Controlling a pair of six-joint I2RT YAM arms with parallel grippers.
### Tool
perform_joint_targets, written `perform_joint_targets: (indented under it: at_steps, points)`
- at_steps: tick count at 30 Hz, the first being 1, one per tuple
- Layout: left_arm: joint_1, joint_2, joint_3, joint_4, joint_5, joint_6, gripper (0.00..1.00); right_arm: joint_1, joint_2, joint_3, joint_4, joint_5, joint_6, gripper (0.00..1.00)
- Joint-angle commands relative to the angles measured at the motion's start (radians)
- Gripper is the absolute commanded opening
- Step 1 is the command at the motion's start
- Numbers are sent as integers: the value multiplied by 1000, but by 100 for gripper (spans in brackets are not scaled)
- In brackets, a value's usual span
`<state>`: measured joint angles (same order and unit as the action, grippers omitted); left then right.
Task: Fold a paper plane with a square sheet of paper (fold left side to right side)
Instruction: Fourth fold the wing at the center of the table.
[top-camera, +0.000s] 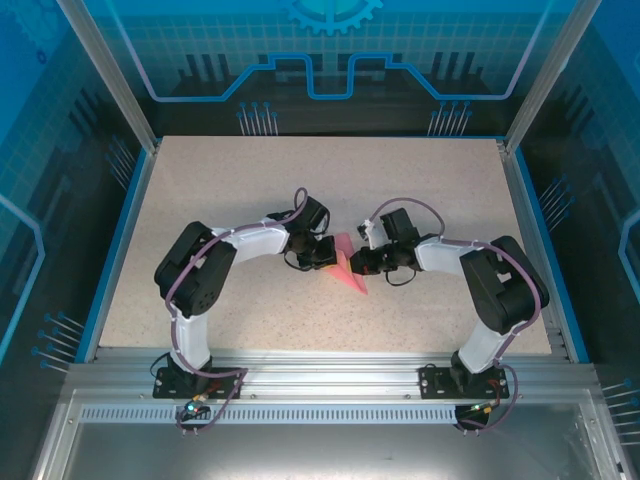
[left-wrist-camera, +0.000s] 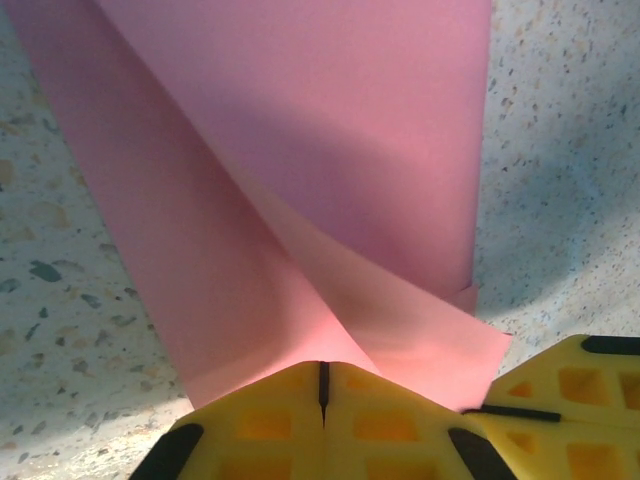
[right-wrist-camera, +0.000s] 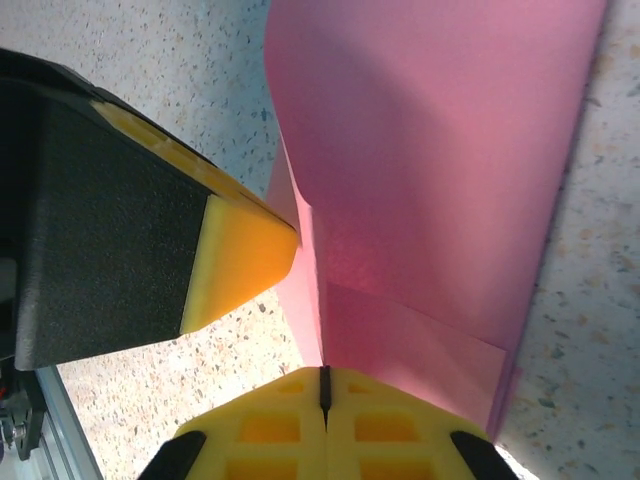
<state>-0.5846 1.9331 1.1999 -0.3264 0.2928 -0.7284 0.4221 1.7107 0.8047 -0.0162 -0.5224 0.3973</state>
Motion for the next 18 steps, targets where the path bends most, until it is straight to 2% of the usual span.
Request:
perform_joint_targets:
  at_steps: [1,18]
  points:
    - [-5,25,21,4,20,-9,0,-19,-14,-11,22,-31,22,3]
    - [-6,99,35,-36,-12,6,0,-50,20,11,-30,-36,9,3]
